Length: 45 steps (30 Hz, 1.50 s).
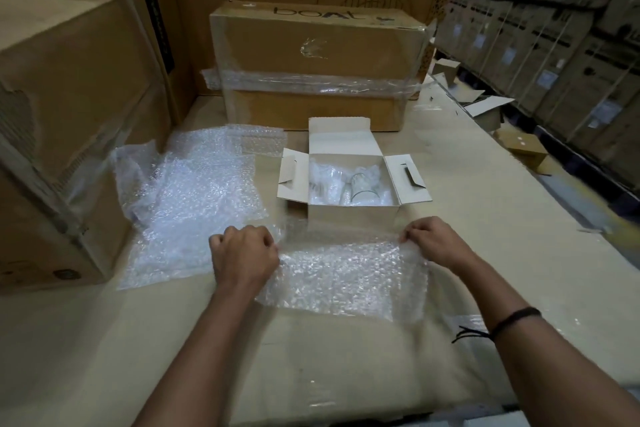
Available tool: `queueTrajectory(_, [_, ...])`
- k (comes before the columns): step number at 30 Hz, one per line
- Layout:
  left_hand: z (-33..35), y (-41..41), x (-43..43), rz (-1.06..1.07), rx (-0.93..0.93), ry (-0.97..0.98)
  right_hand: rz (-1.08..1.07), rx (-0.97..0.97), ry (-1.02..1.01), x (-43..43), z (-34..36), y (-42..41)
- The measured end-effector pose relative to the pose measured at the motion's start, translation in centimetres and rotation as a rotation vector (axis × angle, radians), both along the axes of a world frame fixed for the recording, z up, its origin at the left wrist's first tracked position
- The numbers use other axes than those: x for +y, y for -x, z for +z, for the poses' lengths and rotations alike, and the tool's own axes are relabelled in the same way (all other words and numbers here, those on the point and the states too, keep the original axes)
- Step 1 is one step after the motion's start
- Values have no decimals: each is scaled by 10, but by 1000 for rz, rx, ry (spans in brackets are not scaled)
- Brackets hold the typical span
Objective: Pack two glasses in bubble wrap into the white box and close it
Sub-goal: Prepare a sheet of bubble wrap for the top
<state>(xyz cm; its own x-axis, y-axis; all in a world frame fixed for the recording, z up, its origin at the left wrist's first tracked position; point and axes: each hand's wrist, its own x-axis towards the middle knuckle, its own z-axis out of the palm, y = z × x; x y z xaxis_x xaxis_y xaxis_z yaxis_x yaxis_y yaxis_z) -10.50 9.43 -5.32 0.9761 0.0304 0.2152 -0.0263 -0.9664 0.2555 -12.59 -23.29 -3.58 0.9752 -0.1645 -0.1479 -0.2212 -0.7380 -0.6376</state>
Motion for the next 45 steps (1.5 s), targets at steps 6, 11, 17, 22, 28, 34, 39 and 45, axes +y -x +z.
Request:
queueTrajectory(6, [-16, 10, -25, -48, 104, -28, 145, 187, 305, -20, 0, 2])
queueTrajectory(11, [-24, 23, -18, 124, -3, 68, 99, -238, 744, -3, -5, 20])
queueTrajectory(17, [-25, 45, -7, 411, 113, 9, 462, -345, 524, 38, -39, 33])
queueTrajectory(22, [-28, 57, -4, 489, 213, -17, 409, -385, 524, 46, -41, 31])
queueTrajectory(28, [-12, 58, -16, 408, 3, 422, 454, -181, 397, 43, -32, 18])
queueTrajectory(34, [-2, 76, -65, -38, -384, 648, 82, -43, -485, 49, 0, 6])
queueTrajectory(39, [-6, 86, -106, -334, -381, 576, 138, 54, -600, 65, 24, -4])
queueTrajectory(45, [-7, 71, -104, -419, -269, 715, 141, 22, -552, 6, 26, 7])
